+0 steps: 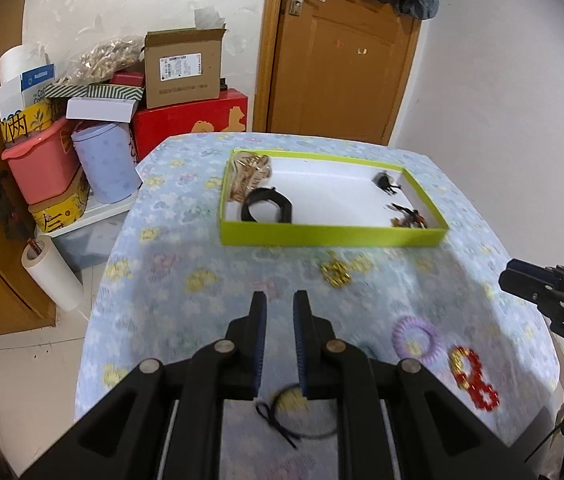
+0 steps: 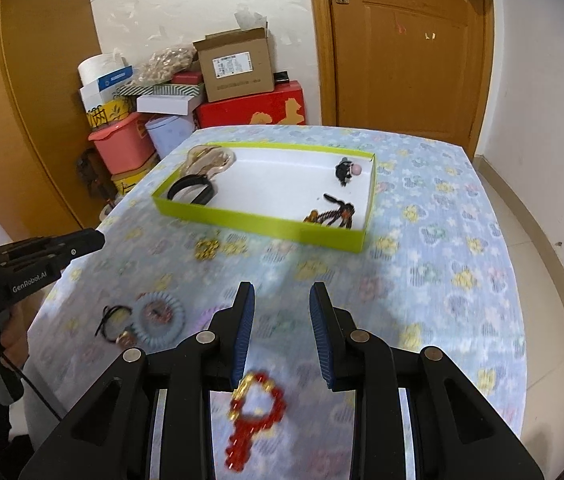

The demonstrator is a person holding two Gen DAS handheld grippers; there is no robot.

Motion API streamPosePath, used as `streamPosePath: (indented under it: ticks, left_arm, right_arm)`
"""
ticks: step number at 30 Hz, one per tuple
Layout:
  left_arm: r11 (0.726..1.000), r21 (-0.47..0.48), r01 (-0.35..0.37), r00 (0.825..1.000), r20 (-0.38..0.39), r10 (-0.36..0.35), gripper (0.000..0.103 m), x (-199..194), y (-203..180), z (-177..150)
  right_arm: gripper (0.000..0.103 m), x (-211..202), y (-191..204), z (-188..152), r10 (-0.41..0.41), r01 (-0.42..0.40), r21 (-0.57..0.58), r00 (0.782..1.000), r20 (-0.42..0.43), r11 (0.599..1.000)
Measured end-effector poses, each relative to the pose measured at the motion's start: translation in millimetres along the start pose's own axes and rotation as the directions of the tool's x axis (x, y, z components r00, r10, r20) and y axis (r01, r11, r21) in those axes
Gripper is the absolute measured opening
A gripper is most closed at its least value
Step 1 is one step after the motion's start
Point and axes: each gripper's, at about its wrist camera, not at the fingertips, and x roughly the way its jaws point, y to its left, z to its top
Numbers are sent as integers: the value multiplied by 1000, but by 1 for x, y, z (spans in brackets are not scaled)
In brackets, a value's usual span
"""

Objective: Organize jewelry
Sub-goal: 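Withdraw both open grippers from the box back over the table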

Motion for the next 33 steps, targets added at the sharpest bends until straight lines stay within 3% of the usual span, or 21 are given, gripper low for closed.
streamPosePath:
  ticks: [6, 22, 33]
  left_arm:
    - [1000, 10, 9, 1000, 3, -9, 21, -14, -8, -15]
    - [1000, 12, 20, 1000, 3, -20, 27, -30, -11, -39]
    - [996, 31, 87, 996, -36, -86, 29, -25, -21, -61]
  right_arm:
    - [29, -11, 6, -14, 13, -13, -8, 1000, 1, 1000]
    - [33, -21, 0, -41, 36, -36, 27, 999, -21, 999]
    - [33, -12, 8, -58, 71, -70, 16, 995, -70, 997]
